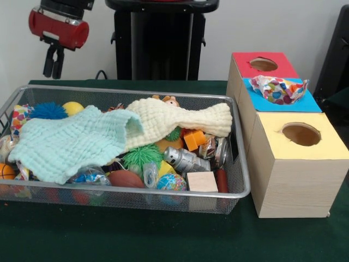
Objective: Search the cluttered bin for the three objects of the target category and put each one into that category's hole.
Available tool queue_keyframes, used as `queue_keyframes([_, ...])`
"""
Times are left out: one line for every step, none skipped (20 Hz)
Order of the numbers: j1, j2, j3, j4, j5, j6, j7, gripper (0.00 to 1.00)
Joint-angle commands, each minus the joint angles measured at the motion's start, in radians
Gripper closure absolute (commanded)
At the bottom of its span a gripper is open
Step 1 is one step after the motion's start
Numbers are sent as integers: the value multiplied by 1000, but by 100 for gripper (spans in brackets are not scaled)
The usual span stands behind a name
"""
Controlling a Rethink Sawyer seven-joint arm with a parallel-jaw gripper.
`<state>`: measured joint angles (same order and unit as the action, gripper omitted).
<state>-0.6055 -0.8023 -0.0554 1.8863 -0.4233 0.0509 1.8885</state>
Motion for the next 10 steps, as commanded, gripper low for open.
queue_keyframes([-46, 121, 114, -157, -85, 105, -89, 100])
queue_keyframes([-50, 129, 118, -168, -90, 105, -90, 100])
queue_keyframes([-54, 136, 123, -179, -96, 105, -91, 100])
queue_keyframes([-59, 140, 129, -186, -103, 105, -93, 100])
queue_keyframes([-66, 148, 137, -194, -106, 112, -95, 100])
queue_keyframes([-70, 149, 143, -199, -112, 115, -97, 100])
queue_keyframes([-77, 152, 153, -205, -117, 123, -101, 100])
queue_keyframes([-83, 153, 160, -206, -121, 126, -103, 100])
queue_keyframes([-89, 152, 165, -203, -126, 126, -103, 100])
queue_keyframes([-94, 153, 169, -201, -130, 132, -104, 100])
